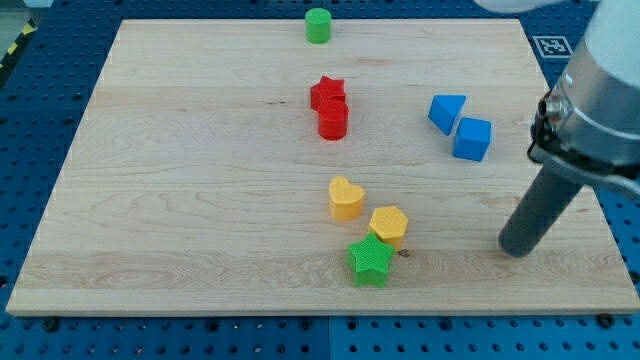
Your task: Separate the green star from the yellow hexagon
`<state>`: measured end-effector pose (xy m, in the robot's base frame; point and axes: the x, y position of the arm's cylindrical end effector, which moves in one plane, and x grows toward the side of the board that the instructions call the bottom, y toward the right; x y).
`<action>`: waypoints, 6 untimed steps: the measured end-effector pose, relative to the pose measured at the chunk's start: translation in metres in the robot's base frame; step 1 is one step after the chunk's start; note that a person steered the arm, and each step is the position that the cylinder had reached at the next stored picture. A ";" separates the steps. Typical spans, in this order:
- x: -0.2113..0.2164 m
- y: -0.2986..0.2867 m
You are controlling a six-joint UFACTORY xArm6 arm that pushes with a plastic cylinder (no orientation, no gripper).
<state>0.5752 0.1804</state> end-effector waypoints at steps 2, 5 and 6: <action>0.018 -0.094; 0.001 -0.102; 0.001 -0.129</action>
